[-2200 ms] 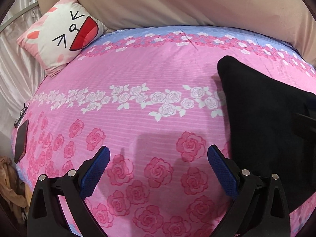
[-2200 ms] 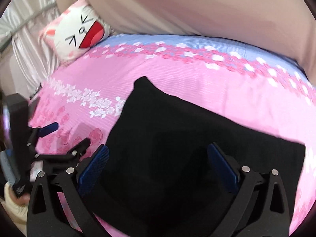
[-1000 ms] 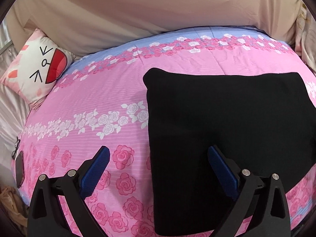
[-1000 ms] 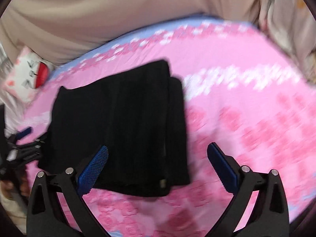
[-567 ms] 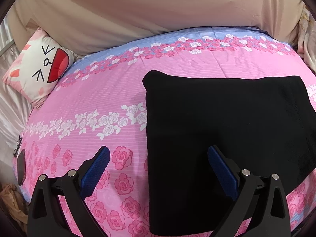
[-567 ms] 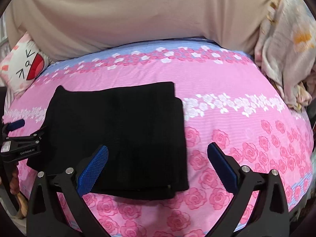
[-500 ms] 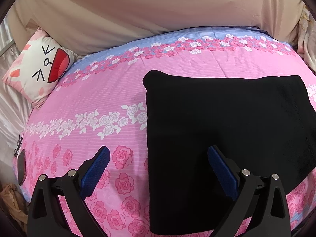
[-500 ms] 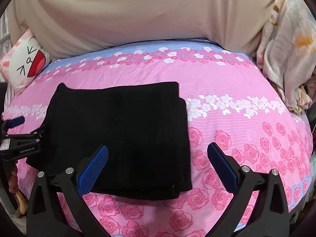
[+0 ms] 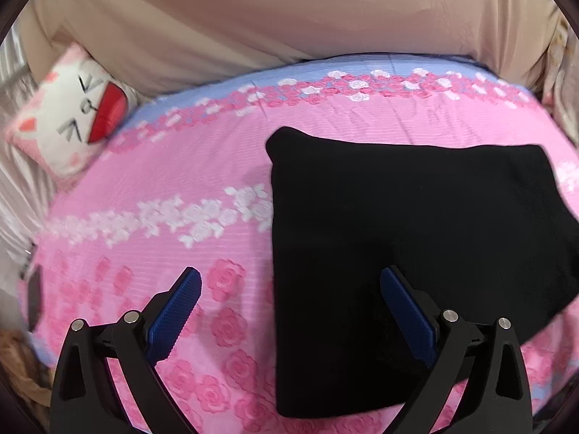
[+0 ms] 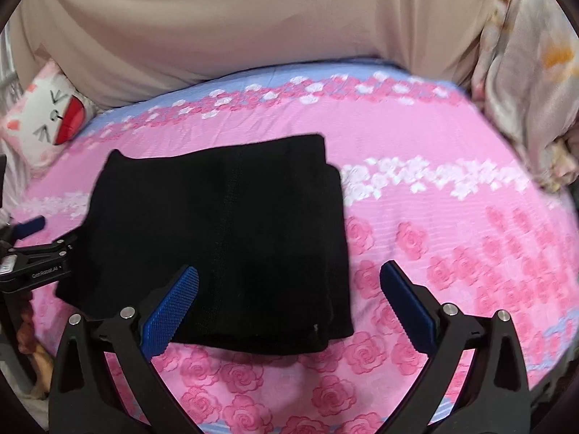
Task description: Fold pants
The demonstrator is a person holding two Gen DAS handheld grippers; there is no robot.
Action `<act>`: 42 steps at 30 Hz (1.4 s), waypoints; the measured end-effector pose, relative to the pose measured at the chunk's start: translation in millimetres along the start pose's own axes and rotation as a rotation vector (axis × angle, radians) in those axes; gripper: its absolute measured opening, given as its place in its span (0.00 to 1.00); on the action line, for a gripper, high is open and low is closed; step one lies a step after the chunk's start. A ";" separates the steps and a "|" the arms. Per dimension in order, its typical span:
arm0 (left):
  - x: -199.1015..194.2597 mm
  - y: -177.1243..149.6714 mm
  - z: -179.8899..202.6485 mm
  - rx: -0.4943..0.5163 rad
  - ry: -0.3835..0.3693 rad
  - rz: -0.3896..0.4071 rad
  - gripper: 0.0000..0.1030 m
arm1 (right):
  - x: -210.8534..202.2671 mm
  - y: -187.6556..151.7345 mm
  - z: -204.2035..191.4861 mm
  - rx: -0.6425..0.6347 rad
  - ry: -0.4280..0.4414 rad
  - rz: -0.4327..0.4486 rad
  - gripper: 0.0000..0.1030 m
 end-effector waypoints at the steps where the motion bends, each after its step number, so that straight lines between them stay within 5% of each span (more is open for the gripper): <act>1: 0.8 -2.8 -3.5 -0.028 -0.082 -0.021 0.95 | 4.3 0.1 7.7 0.043 0.040 -0.026 0.95; 4: 9.8 -11.1 -14.2 -0.120 -0.296 -0.098 0.95 | 20.2 -4.4 28.3 0.150 0.110 -0.123 0.95; 13: 33.0 -29.1 -26.5 -0.313 -0.573 -0.218 0.95 | 30.9 -13.0 40.4 0.241 0.204 -0.179 0.96; 26: 32.3 -20.1 5.0 -0.195 -0.443 -0.215 0.95 | 43.9 -0.7 38.5 0.262 0.240 -0.188 0.96; 42: 29.0 -23.0 12.0 -0.149 -0.400 -0.177 0.95 | 35.5 -11.6 52.4 0.231 0.397 -0.085 0.96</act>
Point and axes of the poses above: each gripper's, at about its wrist camera, not at the fingertips, and x roughly the way its jaws point, z to its right, y to its top, the point moved 2 cm from there along x, roughly the way its jaws point, and after that the axes turned 5 degrees about x, right-handed, at the moved point
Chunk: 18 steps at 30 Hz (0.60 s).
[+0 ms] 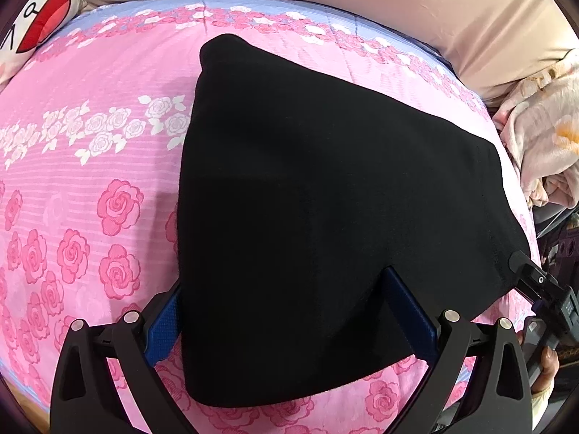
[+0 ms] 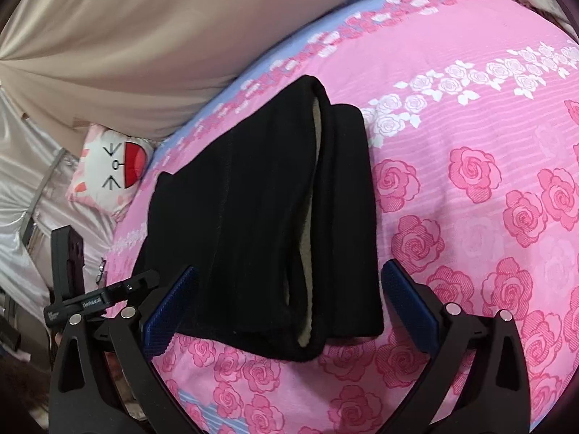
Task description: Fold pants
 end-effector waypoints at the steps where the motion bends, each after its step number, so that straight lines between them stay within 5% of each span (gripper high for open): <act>1: -0.3 -0.7 0.1 0.003 -0.003 0.001 0.95 | -1.4 -0.3 1.2 0.000 0.009 0.002 0.96; 9: -2.8 -3.1 -6.5 0.000 -0.100 0.012 0.95 | -3.8 2.4 1.9 -0.008 0.040 -0.039 0.96; 18: 10.3 10.3 12.7 0.057 -0.052 -0.012 0.95 | 18.3 19.2 -7.9 0.006 0.047 -0.072 0.96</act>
Point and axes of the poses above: each gripper's, at about its wrist camera, not at the fingertips, and x roughly the way its jaws point, z to its right, y to its top, the point moved 2 cm from there along x, roughly the way its jaws point, and after that the axes turned 5 degrees about x, right-handed, at the moved point
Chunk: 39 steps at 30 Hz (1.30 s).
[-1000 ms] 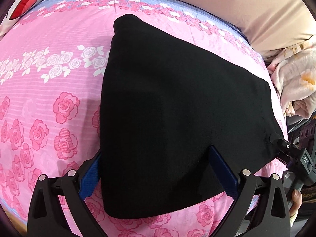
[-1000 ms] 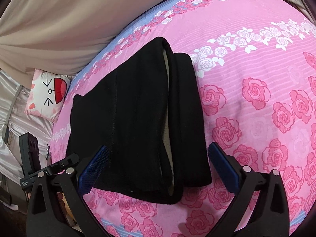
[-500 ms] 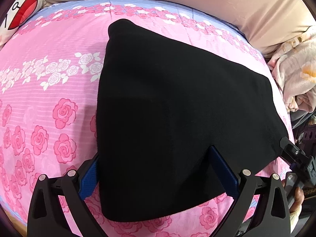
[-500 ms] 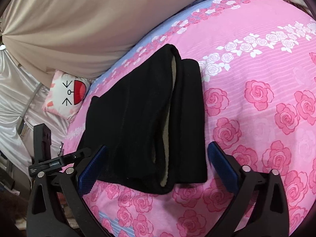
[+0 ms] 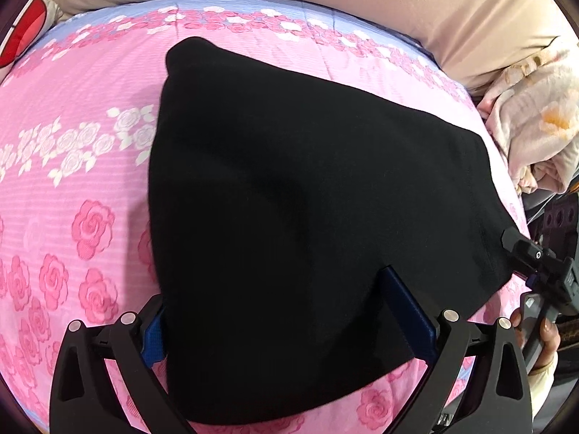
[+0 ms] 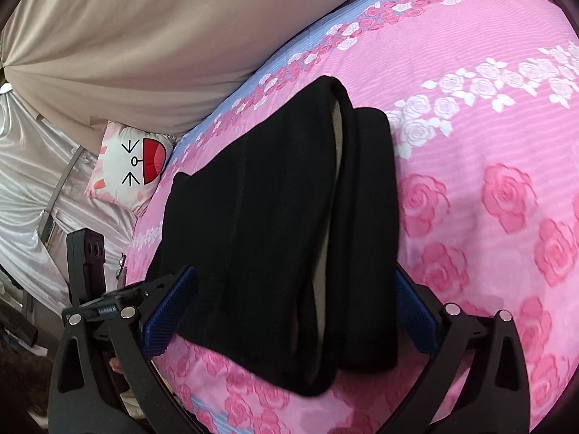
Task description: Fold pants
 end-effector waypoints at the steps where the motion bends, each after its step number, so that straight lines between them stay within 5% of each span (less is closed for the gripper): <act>1: 2.0 2.8 1.7 0.002 0.002 -0.004 0.95 | 2.9 1.2 -1.6 -0.002 -0.006 -0.002 0.96; 10: 12.0 16.5 12.2 0.037 0.000 0.003 0.95 | 14.8 2.7 -10.3 0.001 -0.064 0.008 0.95; 15: 5.1 19.7 18.8 0.078 -0.014 0.032 0.79 | 17.4 5.8 -11.3 0.058 -0.039 0.002 0.87; 18: 11.3 27.8 17.8 0.063 -0.060 0.021 0.79 | 21.7 7.9 -13.6 0.059 -0.019 -0.016 0.96; 24: 18.6 34.2 3.0 -0.003 -0.179 0.005 0.80 | 19.4 7.4 -11.9 0.067 0.005 -0.005 0.96; 28: 15.1 31.4 2.1 0.003 -0.176 0.022 0.65 | 23.4 3.0 -22.2 -0.015 -0.055 -0.001 0.96; 30: 13.2 30.9 -2.8 -0.016 -0.203 0.026 0.58 | 22.6 2.1 -23.5 -0.022 -0.120 0.012 0.85; 31: 12.2 30.6 -5.3 -0.023 -0.219 0.027 0.54 | 19.9 2.4 -21.4 -0.017 -0.142 0.022 0.70; 34: 8.8 28.7 -7.1 -0.019 -0.250 0.037 0.49 | 14.4 3.9 -4.0 0.060 -0.060 0.013 0.52; 39: -3.5 29.4 -0.8 0.004 -0.235 0.060 0.46 | 7.6 0.6 -13.1 0.036 -0.021 0.040 0.43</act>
Point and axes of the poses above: each gripper's, at about its wrist camera, not at the fingertips, and x roughly the way its jaws point, z to its right, y to its top, the point moved 2 cm from there along x, roughly the way its jaws point, and after that the axes turned 5 degrees about x, right-handed, at the moved point
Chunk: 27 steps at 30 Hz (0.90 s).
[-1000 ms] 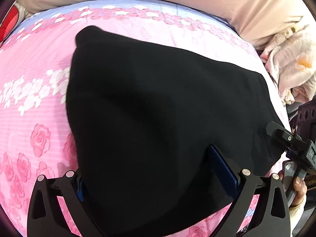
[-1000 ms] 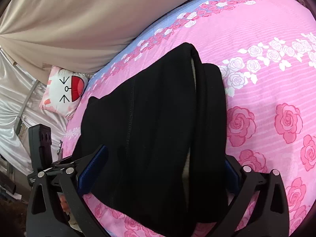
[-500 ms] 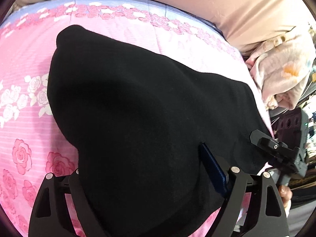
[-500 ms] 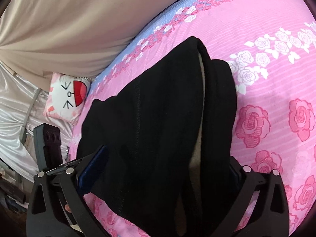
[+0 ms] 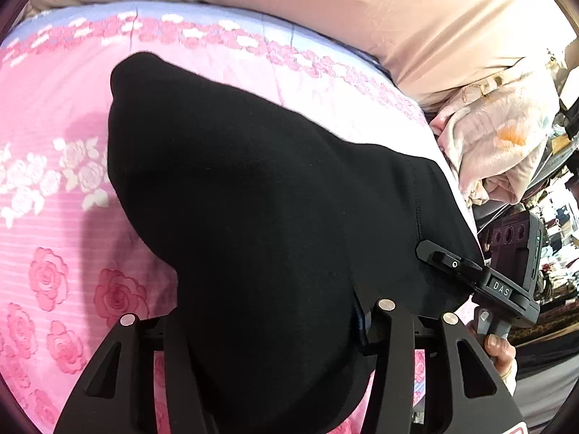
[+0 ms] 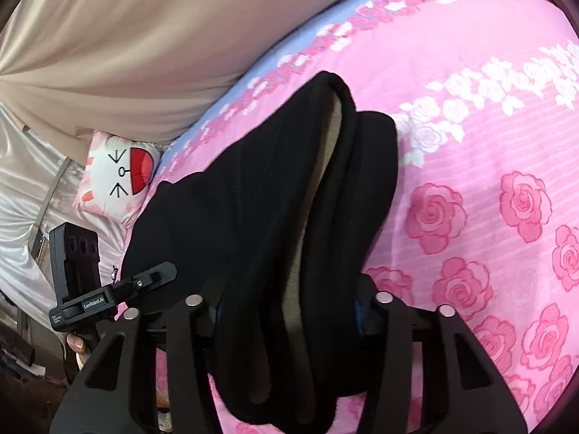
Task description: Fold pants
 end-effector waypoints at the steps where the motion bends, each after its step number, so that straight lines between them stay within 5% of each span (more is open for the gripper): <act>1: -3.6 1.0 0.4 -0.007 -0.010 0.001 0.46 | -2.0 0.0 -2.4 0.005 0.016 0.003 0.43; 6: -11.3 0.2 -1.6 -0.022 -0.042 -0.006 0.46 | -4.1 -4.0 -4.8 0.009 0.045 -0.006 0.42; 20: 0.3 -4.7 3.2 0.007 0.043 -0.026 0.48 | 0.8 -7.1 10.3 0.073 0.061 -0.013 0.44; 27: -15.0 -6.0 4.5 0.007 0.007 -0.011 0.48 | -10.5 -9.9 7.9 0.091 0.126 -0.019 0.43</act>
Point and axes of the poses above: each gripper's, at about its wrist camera, not at the fingertips, and x roughly the way its jaws point, z to its right, y to its top, the point moved 2 cm from there along x, roughly the way its jaws point, and after that the axes turned 5 degrees about x, right-handed, at the moved point
